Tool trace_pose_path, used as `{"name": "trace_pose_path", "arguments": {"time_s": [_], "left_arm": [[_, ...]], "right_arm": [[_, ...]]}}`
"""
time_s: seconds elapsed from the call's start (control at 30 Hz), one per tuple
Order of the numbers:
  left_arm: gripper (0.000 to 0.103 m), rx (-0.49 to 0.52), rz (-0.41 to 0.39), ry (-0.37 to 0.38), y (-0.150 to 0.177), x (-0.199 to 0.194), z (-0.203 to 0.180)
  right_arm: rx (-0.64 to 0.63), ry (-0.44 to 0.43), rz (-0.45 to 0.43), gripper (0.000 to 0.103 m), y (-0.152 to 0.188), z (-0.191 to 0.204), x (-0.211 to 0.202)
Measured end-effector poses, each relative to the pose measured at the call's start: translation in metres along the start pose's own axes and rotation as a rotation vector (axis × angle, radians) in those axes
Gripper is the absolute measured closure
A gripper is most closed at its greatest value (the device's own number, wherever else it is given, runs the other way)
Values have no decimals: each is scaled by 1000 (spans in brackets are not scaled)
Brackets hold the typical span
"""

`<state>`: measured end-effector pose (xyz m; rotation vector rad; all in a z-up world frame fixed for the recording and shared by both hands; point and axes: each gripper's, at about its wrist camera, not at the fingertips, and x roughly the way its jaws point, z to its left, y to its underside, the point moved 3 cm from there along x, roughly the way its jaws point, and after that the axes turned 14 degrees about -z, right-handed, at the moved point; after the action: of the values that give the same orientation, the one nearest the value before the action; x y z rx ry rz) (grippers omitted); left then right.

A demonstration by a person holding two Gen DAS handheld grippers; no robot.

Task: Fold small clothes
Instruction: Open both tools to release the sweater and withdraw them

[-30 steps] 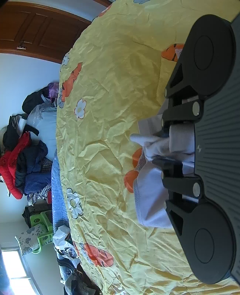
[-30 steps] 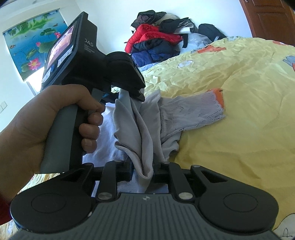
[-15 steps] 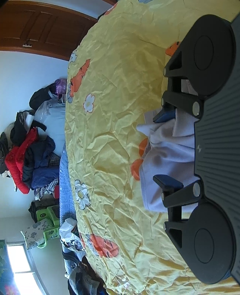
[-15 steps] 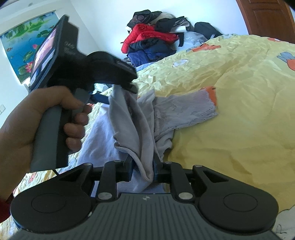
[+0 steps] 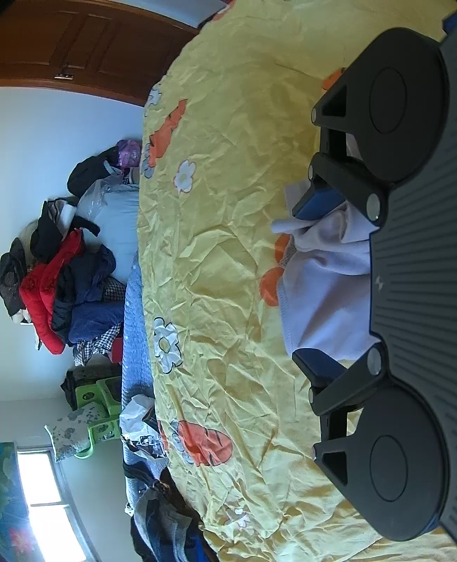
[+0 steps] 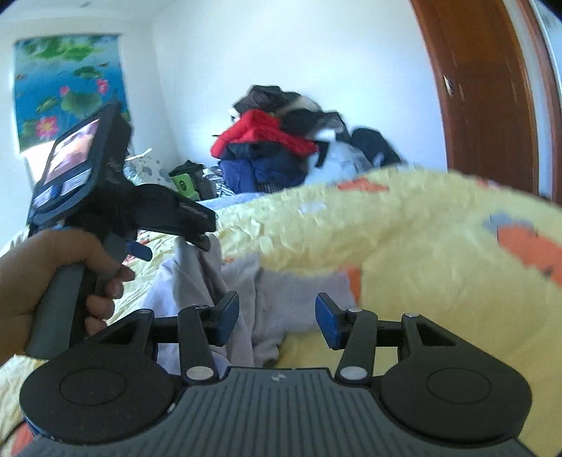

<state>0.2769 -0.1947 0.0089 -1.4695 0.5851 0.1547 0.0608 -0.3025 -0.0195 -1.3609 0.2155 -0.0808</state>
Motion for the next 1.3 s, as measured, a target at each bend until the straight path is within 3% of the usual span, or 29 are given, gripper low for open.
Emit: {"name": "trace_pose_path", "arguments": {"time_s": [0.27,0.47,0.63,0.77,0.83,1.0,1.1,1.17,1.3], "left_arm": [[21,0,-15,3,-14,-3,0],[21,71,-34,-35,-9,-7,0],[21,61,-33,-47,0,-13,12],[21,74,-37,-52,10,-20,20],[21,64,-39,-52,18,-26,26],[20,19,-31,-43,42,-44,40],[20,7,-19,-34,57,-56,45],[20,-6,-19,-25,65,-65,48],[20,-54,-2,11,83,-80,54]], "right_arm": [[-76,-123,53,51,3,24,11],[-105,-169,99,50,3,38,26],[-175,-99,155,52,16,37,46],[-125,-28,163,52,18,21,55],[-99,-35,132,51,15,19,48],[-137,-152,111,55,14,36,39],[-159,-96,164,55,20,33,53],[-95,-64,183,54,19,21,56],[45,-59,140,54,9,-1,37]]}}
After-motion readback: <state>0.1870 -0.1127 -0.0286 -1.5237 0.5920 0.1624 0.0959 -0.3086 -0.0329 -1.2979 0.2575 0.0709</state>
